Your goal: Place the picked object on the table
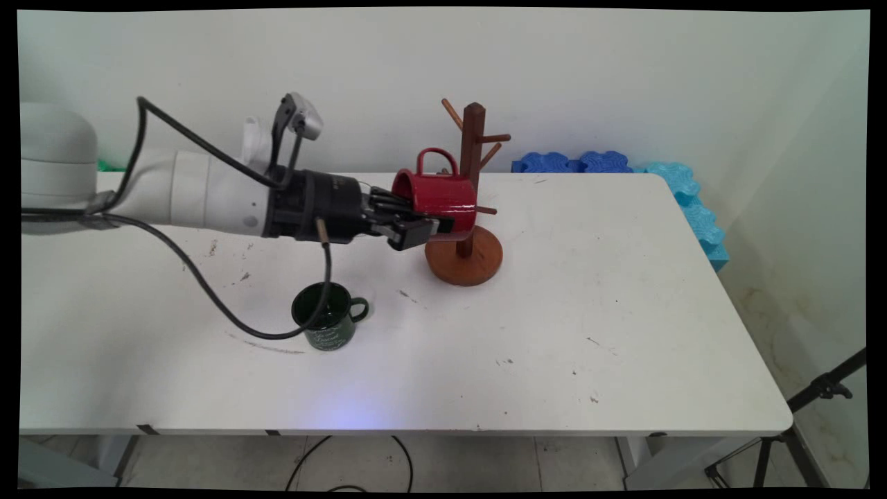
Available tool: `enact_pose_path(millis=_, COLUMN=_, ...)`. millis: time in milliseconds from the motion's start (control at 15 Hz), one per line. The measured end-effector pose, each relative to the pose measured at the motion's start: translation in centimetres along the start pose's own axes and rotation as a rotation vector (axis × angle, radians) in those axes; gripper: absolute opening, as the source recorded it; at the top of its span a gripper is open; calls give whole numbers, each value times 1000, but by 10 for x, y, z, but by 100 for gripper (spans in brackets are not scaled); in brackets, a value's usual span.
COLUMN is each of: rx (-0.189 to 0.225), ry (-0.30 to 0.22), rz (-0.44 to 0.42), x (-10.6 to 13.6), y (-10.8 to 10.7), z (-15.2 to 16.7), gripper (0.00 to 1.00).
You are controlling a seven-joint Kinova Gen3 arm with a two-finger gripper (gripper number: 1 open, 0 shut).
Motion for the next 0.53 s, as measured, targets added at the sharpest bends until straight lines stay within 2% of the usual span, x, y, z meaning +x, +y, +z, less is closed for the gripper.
enact_pose_path(millis=533, rx=0, ry=-28, rz=-3, x=-1, y=-13, z=-20, gripper=0)
